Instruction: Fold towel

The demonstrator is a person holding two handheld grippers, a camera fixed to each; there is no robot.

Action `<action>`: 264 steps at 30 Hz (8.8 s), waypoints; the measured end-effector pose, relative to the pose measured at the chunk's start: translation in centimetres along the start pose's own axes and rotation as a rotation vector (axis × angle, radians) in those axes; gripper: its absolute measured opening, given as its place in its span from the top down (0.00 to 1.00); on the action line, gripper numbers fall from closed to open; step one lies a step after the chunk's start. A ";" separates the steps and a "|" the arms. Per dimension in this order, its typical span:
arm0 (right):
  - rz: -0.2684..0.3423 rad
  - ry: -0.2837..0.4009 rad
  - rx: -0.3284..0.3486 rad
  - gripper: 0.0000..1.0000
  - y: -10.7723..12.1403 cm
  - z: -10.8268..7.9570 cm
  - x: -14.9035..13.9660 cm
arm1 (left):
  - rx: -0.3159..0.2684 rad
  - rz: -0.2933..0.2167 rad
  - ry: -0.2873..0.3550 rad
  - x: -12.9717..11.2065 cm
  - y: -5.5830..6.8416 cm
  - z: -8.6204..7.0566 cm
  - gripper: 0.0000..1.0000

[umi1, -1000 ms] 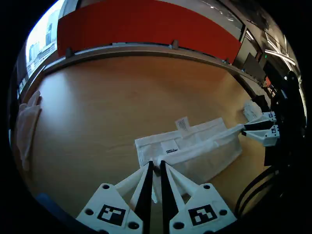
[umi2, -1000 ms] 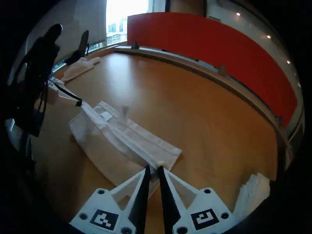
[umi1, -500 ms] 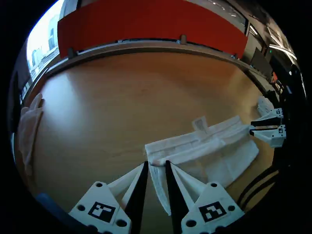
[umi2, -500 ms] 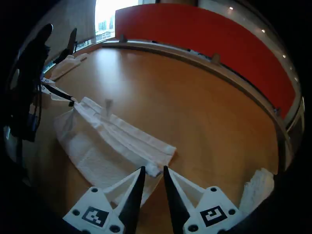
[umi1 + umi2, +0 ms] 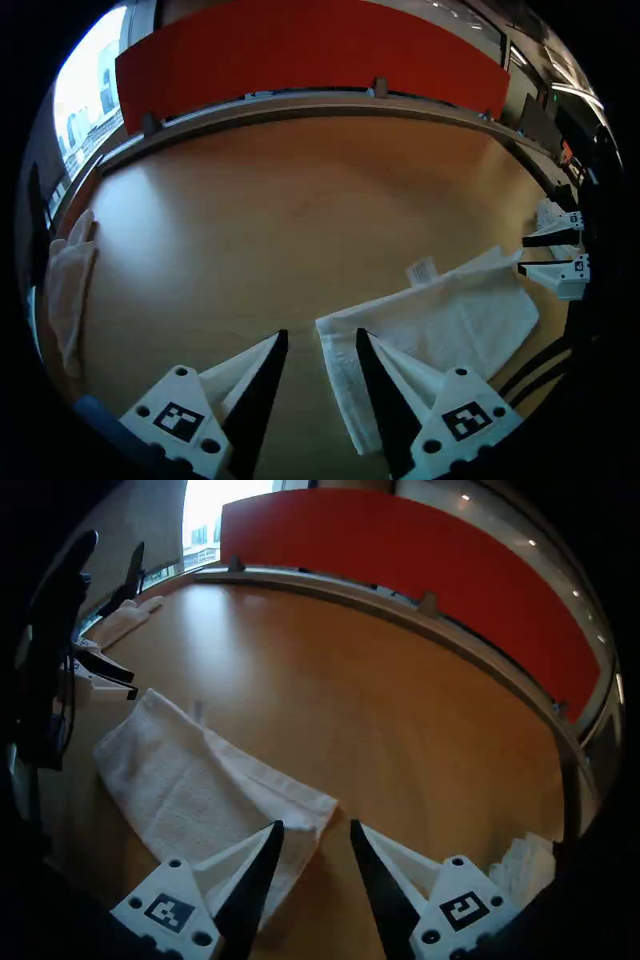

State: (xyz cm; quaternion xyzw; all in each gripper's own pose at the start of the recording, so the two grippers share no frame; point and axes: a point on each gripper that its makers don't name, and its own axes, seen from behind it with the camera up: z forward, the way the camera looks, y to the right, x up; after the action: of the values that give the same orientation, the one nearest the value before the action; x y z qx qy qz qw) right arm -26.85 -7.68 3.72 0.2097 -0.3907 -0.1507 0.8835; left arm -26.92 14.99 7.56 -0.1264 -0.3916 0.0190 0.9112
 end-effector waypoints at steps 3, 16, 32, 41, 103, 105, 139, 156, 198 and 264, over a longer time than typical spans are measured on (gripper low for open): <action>0.009 0.008 0.004 0.17 -0.1 -0.4 0.1 | -0.003 0.001 0.004 0.1 -0.1 -0.6 0.12; 0.052 0.028 0.015 0.04 -1.8 -3.4 -1.5 | -0.014 -0.011 0.004 -2.3 0.1 -3.6 0.04; 0.066 -0.001 0.031 0.04 -3.6 -6.2 -5.4 | 0.015 -0.039 -0.015 -6.5 0.2 -7.1 0.04; 0.003 -0.026 0.089 0.05 -4.0 -6.0 -6.3 | 0.058 -0.081 0.005 -7.4 -0.9 -9.4 0.04; -0.136 -0.088 0.224 0.97 -3.8 -6.7 -5.5 | 0.173 -0.174 0.014 -12.5 -5.7 -16.9 0.05; -0.132 -0.073 0.219 0.97 -3.8 -7.2 -4.7 | 0.172 -0.175 0.015 -12.5 -5.7 -16.9 0.05; -0.215 0.024 0.148 0.97 -1.5 -12.9 0.8 | 0.163 -0.168 0.028 -11.8 -5.3 -17.1 0.05; -0.338 0.029 0.349 0.97 -13.5 -8.4 4.5 | 0.162 -0.204 0.057 -12.0 -5.9 -18.2 0.05; -0.237 -0.124 0.380 0.31 -16.3 -5.4 -3.3 | 0.184 -0.249 0.058 -14.0 -7.7 -19.6 0.04; -0.236 0.089 0.230 0.96 -11.2 -10.1 8.2 | 0.149 -0.203 0.116 -11.5 -7.3 -19.4 0.05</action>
State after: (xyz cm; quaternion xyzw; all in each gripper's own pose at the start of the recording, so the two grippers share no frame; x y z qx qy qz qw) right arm -15.06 -18.31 -2.75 0.3603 -0.3384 -0.1982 0.8464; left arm -21.41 2.17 -11.65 -0.0190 -0.3465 -0.0515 0.9365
